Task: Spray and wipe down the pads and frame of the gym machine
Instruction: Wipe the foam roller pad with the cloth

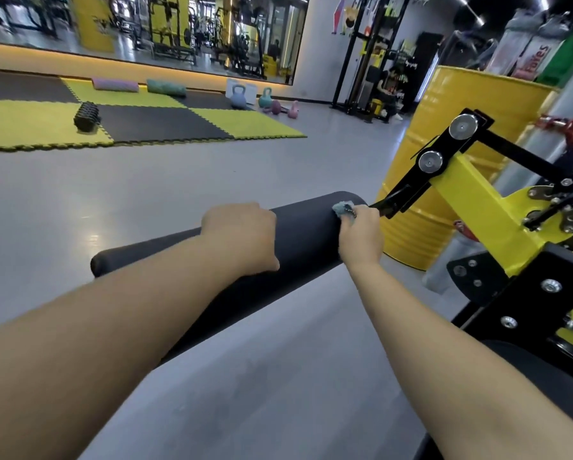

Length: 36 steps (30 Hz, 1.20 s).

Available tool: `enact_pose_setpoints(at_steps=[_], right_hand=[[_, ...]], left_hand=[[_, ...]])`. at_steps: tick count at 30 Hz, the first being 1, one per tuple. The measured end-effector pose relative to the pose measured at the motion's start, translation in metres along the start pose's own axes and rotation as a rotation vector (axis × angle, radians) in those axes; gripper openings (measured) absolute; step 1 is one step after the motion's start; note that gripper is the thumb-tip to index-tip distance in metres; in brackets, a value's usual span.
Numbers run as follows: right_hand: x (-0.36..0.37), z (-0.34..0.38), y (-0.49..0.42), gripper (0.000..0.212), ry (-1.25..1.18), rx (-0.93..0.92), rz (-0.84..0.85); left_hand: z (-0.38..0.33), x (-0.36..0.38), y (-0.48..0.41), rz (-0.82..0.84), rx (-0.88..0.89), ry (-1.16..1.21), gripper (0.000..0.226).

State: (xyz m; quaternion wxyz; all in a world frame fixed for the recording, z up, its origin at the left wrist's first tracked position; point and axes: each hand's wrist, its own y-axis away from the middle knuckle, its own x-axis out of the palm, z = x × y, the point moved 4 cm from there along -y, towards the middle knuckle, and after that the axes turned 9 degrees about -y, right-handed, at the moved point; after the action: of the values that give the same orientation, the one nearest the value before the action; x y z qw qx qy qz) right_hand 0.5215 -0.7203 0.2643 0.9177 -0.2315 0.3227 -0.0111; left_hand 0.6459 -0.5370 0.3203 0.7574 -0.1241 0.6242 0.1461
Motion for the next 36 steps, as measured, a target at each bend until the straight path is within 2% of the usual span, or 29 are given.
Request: enact_pose_setpoints(at_steps=[2, 4, 6, 8, 12, 14, 19, 21, 23, 26, 28, 29, 31, 33, 35, 36], right_hand=[[0.012, 0.034, 0.030, 0.021, -0.079, -0.212, 0.117], [0.018, 0.059, 0.057, 0.019, -0.122, -0.445, 0.225], [0.020, 0.063, 0.055, 0.027, -0.045, -0.566, 0.253], [0.018, 0.047, 0.031, 0.031, 0.040, -0.535, 0.185], [0.009, 0.006, -0.028, 0.023, 0.034, -0.133, 0.037], [0.014, 0.014, -0.032, 0.026, 0.075, -0.061, 0.054], [0.031, 0.062, 0.032, 0.021, -0.024, -0.532, 0.260], [0.027, 0.049, 0.015, 0.023, -0.011, -0.570, 0.217], [0.022, 0.023, -0.024, 0.024, 0.103, -0.423, 0.137], [0.007, -0.010, -0.067, 0.026, 0.139, -0.056, -0.011], [0.009, -0.004, -0.069, 0.026, 0.166, 0.009, -0.040], [0.014, 0.008, -0.062, 0.024, 0.200, -0.042, -0.016], [0.030, 0.036, -0.036, 0.022, 0.246, -0.268, 0.120], [0.036, 0.053, -0.004, 0.022, 0.151, -0.483, 0.284], [0.033, 0.049, -0.003, 0.026, 0.054, -0.544, 0.343], [0.029, 0.040, -0.016, 0.028, 0.077, -0.502, 0.314]], left_hand=[[0.019, -0.001, -0.006, 0.030, -0.036, 0.038, 0.072], [0.034, 0.007, -0.011, 0.140, -0.080, 0.069, 0.091], [0.039, 0.014, -0.014, 0.239, -0.067, 0.112, 0.092], [0.039, 0.017, -0.017, 0.265, -0.031, 0.075, 0.087], [0.035, 0.017, -0.020, 0.274, -0.010, 0.016, 0.086], [0.034, 0.016, -0.022, 0.290, -0.003, 0.015, 0.086], [0.033, 0.016, -0.026, 0.312, -0.003, -0.003, 0.092], [0.032, 0.016, -0.027, 0.326, -0.011, 0.015, 0.093], [0.032, 0.016, -0.028, 0.324, -0.013, 0.009, 0.094], [0.030, 0.018, -0.028, 0.318, -0.003, -0.013, 0.093], [0.029, 0.017, -0.028, 0.315, 0.003, -0.001, 0.092], [0.029, 0.016, -0.028, 0.313, 0.004, 0.007, 0.092], [0.029, 0.015, -0.028, 0.304, 0.009, 0.004, 0.092], [0.028, 0.015, -0.027, 0.285, 0.015, -0.015, 0.092], [0.025, 0.015, -0.023, 0.243, 0.014, -0.047, 0.091], [0.023, 0.015, -0.019, 0.221, 0.009, -0.072, 0.091]])
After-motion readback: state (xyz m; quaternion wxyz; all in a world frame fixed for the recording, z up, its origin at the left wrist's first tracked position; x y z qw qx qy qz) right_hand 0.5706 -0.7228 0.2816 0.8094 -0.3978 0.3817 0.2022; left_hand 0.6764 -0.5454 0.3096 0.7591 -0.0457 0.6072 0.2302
